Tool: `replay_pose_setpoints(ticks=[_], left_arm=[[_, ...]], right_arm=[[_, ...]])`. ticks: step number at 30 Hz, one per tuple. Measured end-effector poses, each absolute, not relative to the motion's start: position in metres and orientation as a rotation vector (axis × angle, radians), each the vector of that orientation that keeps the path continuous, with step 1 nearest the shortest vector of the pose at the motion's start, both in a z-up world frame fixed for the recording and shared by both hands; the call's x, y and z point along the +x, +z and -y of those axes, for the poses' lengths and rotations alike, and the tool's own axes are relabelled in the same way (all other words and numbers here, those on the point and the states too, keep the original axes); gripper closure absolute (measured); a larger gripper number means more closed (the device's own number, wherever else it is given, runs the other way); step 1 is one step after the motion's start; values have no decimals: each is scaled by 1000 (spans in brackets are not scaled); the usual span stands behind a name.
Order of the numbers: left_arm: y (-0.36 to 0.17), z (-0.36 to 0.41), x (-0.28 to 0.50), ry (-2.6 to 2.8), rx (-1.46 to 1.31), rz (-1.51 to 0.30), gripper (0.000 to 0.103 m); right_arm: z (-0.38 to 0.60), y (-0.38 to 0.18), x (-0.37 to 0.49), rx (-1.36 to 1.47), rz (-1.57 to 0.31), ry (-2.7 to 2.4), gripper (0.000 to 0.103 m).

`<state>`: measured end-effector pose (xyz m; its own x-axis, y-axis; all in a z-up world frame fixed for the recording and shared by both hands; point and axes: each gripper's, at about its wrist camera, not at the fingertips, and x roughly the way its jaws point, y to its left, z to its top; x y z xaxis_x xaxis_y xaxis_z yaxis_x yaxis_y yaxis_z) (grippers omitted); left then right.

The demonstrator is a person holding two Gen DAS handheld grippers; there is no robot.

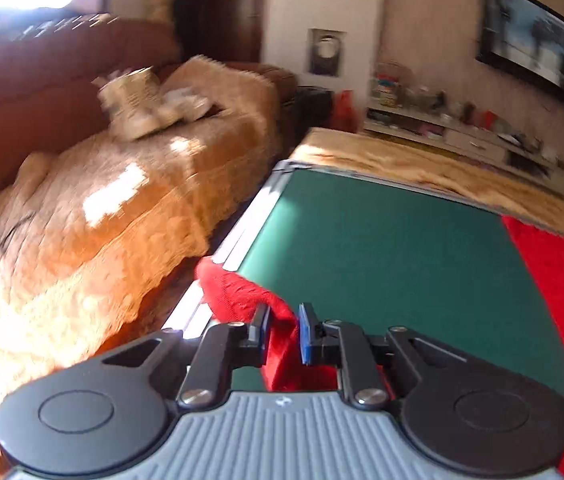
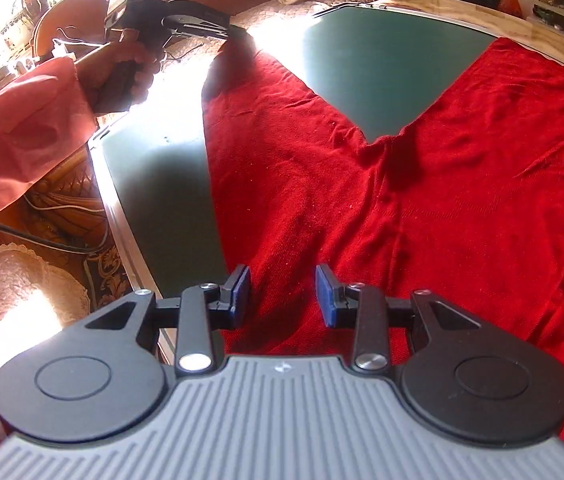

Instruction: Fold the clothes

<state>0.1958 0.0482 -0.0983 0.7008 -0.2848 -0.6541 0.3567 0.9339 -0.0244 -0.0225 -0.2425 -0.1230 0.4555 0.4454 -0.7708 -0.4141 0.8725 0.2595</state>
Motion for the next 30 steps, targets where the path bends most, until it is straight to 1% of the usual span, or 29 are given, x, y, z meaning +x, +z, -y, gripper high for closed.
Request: replay_pose_setpoints(ticks=[2, 4, 5, 6, 7, 10, 20, 22, 23, 24, 25, 26, 27, 30], left_arm=[[-96, -25, 184, -491, 187, -712, 79], [-96, -20, 179, -532, 170, -716, 77], [-97, -26, 182, -499, 149, -720, 67], [-97, -32, 186, -456, 125, -723, 55], [-97, -39, 190, -413, 102, -727, 53], [-98, -49, 205, -323, 81, -743, 52], [-115, 11, 241, -248, 273, -792, 50], [-124, 22, 250, -216, 299, -803, 53], [-127, 23, 253, -218, 297, -805, 65], [-127, 23, 253, -226, 289, -807, 82], [-127, 22, 254, -234, 279, -808, 89], [-128, 21, 254, -242, 270, -810, 99], [-125, 16, 253, -239, 255, -802, 101], [-114, -4, 246, -215, 204, -767, 101]], right_arm=[[243, -124, -23, 36, -962, 532, 61], [244, -124, -23, 37, -965, 535, 61], [245, -123, -23, 40, -966, 535, 61], [246, -124, -23, 41, -964, 535, 61], [246, -124, -24, 43, -962, 535, 61], [244, -127, -24, 42, -956, 536, 61], [241, -128, -25, 55, -956, 526, 61], [241, -128, -26, 59, -957, 521, 61], [241, -128, -26, 64, -957, 518, 61], [242, -128, -27, 69, -957, 516, 61], [242, -128, -27, 73, -955, 515, 61], [242, -128, -28, 76, -954, 515, 61], [243, -128, -28, 79, -952, 516, 61], [244, -129, -29, 88, -947, 519, 61]])
